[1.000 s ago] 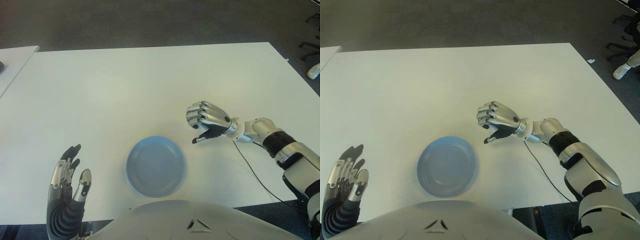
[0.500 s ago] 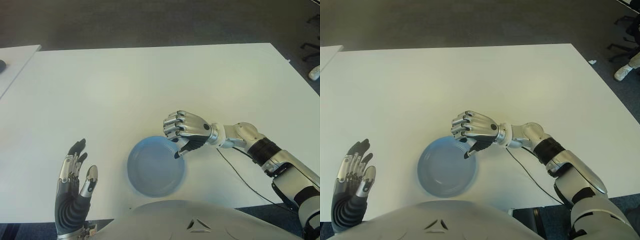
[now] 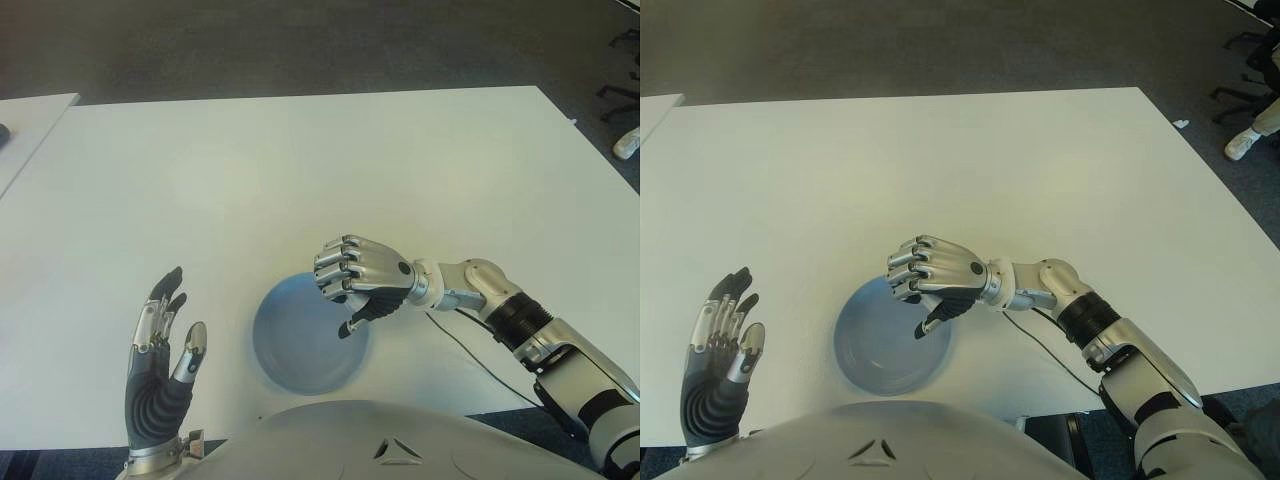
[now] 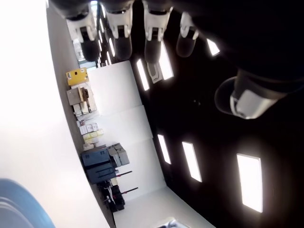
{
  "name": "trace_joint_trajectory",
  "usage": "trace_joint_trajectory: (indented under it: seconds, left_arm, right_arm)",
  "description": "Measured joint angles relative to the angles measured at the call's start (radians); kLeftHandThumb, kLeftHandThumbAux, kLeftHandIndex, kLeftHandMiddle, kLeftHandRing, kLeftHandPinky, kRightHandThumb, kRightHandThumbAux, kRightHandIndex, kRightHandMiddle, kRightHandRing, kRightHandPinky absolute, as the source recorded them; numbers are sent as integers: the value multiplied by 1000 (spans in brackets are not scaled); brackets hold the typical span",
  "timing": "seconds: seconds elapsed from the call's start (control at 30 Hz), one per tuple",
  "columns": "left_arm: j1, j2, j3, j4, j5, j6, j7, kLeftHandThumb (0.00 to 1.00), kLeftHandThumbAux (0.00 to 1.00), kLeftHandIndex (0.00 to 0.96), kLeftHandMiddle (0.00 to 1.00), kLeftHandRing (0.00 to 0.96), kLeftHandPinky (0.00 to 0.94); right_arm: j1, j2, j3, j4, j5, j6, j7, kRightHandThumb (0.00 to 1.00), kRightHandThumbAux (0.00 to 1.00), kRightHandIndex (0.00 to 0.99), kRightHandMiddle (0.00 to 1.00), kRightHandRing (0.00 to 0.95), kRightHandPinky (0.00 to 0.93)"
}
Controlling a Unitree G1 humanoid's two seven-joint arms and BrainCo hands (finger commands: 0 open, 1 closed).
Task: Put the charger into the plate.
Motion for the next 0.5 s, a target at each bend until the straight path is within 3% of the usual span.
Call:
trace_joint_trajectory:
  seconds: [0.23, 0.5]
  left_arm:
    - [-9, -1, -4, 11, 22, -2, 0, 429, 407, 71, 83, 64, 90]
    - [-28, -13, -11, 38, 36, -5, 11, 458, 372, 73, 77, 56, 83]
  right_arm:
    - [11, 56, -2, -18, 26, -9, 83, 458, 755, 775, 918, 914, 910]
    - [10, 89, -1, -20, 47, -56, 172, 469, 755, 825, 921, 913, 906]
